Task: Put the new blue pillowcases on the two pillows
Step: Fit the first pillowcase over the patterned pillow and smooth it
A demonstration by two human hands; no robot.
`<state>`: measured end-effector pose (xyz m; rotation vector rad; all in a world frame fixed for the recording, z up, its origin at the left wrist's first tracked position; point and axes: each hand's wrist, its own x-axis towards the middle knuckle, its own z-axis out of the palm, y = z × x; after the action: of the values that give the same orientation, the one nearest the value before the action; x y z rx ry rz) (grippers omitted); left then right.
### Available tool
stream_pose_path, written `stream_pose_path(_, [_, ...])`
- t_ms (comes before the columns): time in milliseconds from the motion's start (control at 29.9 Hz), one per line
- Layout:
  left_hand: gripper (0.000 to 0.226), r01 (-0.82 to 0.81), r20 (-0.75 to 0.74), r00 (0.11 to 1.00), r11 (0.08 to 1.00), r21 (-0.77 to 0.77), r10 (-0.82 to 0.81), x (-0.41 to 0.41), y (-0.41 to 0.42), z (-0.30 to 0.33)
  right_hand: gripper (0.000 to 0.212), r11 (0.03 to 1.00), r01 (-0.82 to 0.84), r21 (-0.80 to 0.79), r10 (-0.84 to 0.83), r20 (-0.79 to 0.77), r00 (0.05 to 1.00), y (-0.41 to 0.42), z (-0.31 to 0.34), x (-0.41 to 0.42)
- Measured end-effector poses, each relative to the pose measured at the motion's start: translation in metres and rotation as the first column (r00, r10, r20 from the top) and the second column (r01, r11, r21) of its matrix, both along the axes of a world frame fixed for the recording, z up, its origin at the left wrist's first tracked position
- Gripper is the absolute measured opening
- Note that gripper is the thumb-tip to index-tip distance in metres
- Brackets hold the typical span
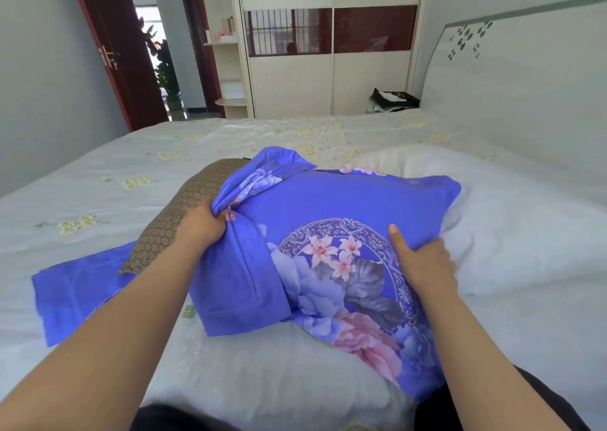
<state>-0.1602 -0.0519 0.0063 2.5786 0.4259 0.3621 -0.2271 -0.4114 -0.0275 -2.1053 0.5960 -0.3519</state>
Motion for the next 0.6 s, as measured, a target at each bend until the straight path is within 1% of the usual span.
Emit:
stream_pose_path(33, [0.035,0.006,0.013,1.0,0.999,0.044,-0.006,-0.002,0.0,-0.001,0.105,0.972,0.019,-0.236,-0.018,0.005,1.0,0.008,0.003,-0.006])
stream_pose_path(67, [0.03,-0.004,0.026,1.0,0.996,0.084,0.001,-0.004,-0.001,-0.002,0.108,0.92,0.001,-0.391,0.008,0.022,1.0,0.018,0.004,-0.01])
stream_pose_path(100, [0.027,-0.016,0.04,0.999,0.994,0.11,0.012,-0.005,-0.003,-0.002,0.112,0.885,-0.055,-0.462,0.064,0.005,0.998,0.029,0.005,-0.013])
stream_pose_path(134, [0.026,-0.031,0.051,0.998,0.993,0.111,0.026,-0.007,-0.007,-0.002,0.116,0.865,-0.119,-0.488,0.109,-0.049,0.993,0.039,0.005,-0.016])
stream_pose_path(167, [0.025,-0.042,0.07,0.997,0.994,0.103,0.035,-0.008,-0.011,-0.002,0.12,0.851,-0.165,-0.498,0.126,-0.112,0.986,0.048,0.004,-0.018])
stream_pose_path(200, [0.024,-0.048,0.092,0.995,0.996,0.078,0.041,-0.009,-0.014,-0.003,0.119,0.847,-0.176,-0.501,0.115,-0.15,0.982,0.051,0.0,-0.018])
stream_pose_path(234, [0.025,-0.048,0.112,0.993,0.998,0.037,0.043,-0.009,-0.018,-0.005,0.111,0.859,-0.154,-0.488,0.088,-0.155,0.984,0.05,-0.003,-0.016])
stream_pose_path(267, [0.027,-0.05,0.122,0.991,0.999,-0.016,0.052,-0.01,-0.021,-0.006,0.096,0.882,-0.118,-0.457,0.066,-0.129,0.989,0.046,-0.007,-0.011])
stream_pose_path(334, [0.033,-0.066,0.109,0.991,0.991,-0.12,0.079,-0.011,-0.032,-0.007,0.063,0.933,-0.081,-0.351,0.075,-0.031,0.997,0.036,-0.013,-0.003])
stream_pose_path(367, [0.034,-0.068,0.104,0.991,0.986,-0.154,0.085,-0.011,-0.038,-0.007,0.051,0.953,-0.093,-0.29,0.104,0.024,0.994,0.034,-0.014,0.0])
stream_pose_path(434, [0.031,-0.053,0.148,0.985,0.977,-0.206,0.085,-0.013,-0.049,0.0,0.037,0.972,-0.104,-0.212,0.14,0.159,0.977,0.031,-0.012,0.003])
stream_pose_path(501, [0.026,-0.031,0.28,0.954,0.965,-0.262,0.107,-0.019,-0.054,0.013,0.026,0.978,-0.096,-0.187,0.154,0.326,0.933,0.028,-0.003,0.005])
stream_pose_path(568, [0.021,-0.02,0.444,0.881,0.95,-0.312,0.165,-0.027,-0.049,0.025,0.019,0.966,-0.068,-0.247,0.183,0.479,0.859,0.02,0.016,0.01])
stream_pose_path(601, [0.019,-0.003,0.511,0.84,0.943,-0.332,0.182,-0.032,-0.045,0.029,0.019,0.951,-0.037,-0.306,0.207,0.543,0.814,0.013,0.028,0.016])
